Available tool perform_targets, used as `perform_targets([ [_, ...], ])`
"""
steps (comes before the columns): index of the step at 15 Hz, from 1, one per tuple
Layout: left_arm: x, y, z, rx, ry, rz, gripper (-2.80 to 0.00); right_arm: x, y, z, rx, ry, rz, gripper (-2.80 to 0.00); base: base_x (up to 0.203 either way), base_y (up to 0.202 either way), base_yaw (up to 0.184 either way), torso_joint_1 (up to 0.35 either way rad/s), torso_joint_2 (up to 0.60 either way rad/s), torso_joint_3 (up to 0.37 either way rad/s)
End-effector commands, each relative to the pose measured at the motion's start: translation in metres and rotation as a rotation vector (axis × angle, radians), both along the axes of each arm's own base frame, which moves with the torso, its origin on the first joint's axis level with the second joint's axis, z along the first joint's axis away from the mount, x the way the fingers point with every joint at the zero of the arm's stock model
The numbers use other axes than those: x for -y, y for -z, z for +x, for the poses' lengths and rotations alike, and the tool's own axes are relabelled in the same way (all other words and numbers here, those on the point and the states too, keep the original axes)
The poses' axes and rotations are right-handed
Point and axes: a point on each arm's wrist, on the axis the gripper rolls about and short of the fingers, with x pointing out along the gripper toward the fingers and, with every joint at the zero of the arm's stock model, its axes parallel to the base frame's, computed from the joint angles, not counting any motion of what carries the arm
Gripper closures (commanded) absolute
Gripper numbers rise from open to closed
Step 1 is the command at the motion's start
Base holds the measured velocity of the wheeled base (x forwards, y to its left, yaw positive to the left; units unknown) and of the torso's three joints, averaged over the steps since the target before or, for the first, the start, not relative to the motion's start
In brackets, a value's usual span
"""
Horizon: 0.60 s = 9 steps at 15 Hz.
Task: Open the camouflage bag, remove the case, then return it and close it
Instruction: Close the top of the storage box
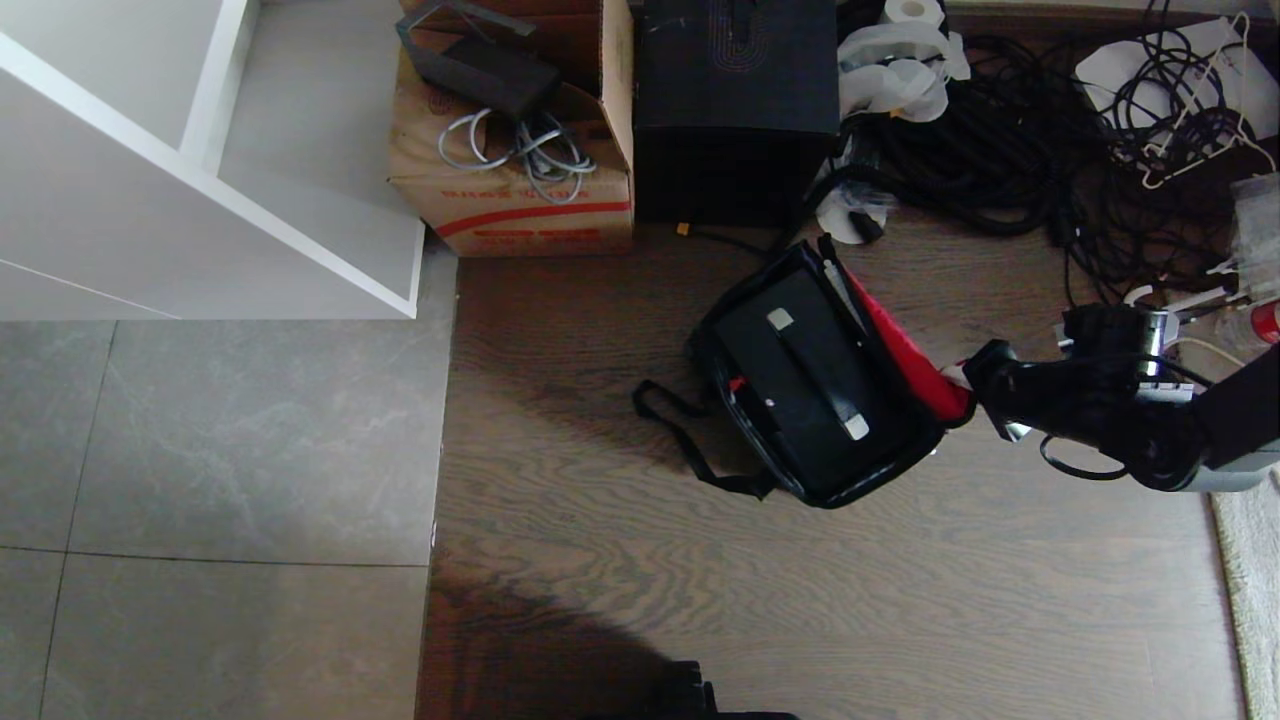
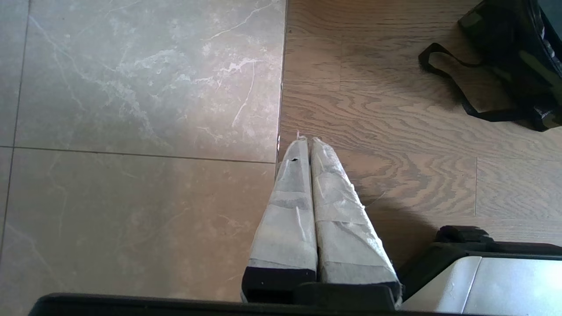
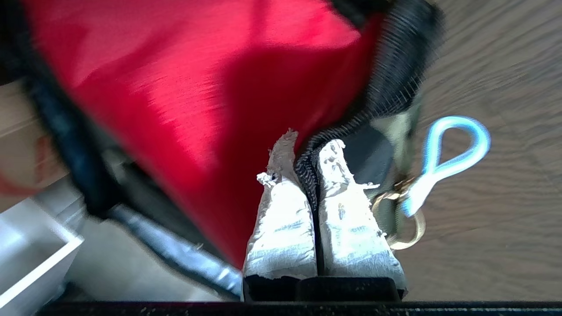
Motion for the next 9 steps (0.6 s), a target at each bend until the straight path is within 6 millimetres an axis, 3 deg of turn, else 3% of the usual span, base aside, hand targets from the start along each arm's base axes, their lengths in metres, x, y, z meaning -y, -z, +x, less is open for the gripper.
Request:
perform_targets([
  [1, 0.0, 0.0, 0.0, 0.0, 0.0, 0.0, 0.0, -0.008, -0.013, -0.008, 0.033, -0.038, 0.006, 0.0, 0.0, 0.0, 0.0, 0.0, 0.0, 0.0],
  [5, 0.0, 0.0, 0.0, 0.0, 0.0, 0.0, 0.0, -0.016, -0.038, -0.022, 0.098, -0.1, -0.018, 0.0, 0.0, 0.0, 0.0, 0.0, 0.0, 0.0],
  [9, 0.0, 0.0, 0.0, 0.0, 0.0, 0.0, 0.0, -0.022, -0.045, -0.046, 0.097, -0.208, 0.01, 0.0, 0.0, 0.0, 0.0, 0.0, 0.0, 0.0],
])
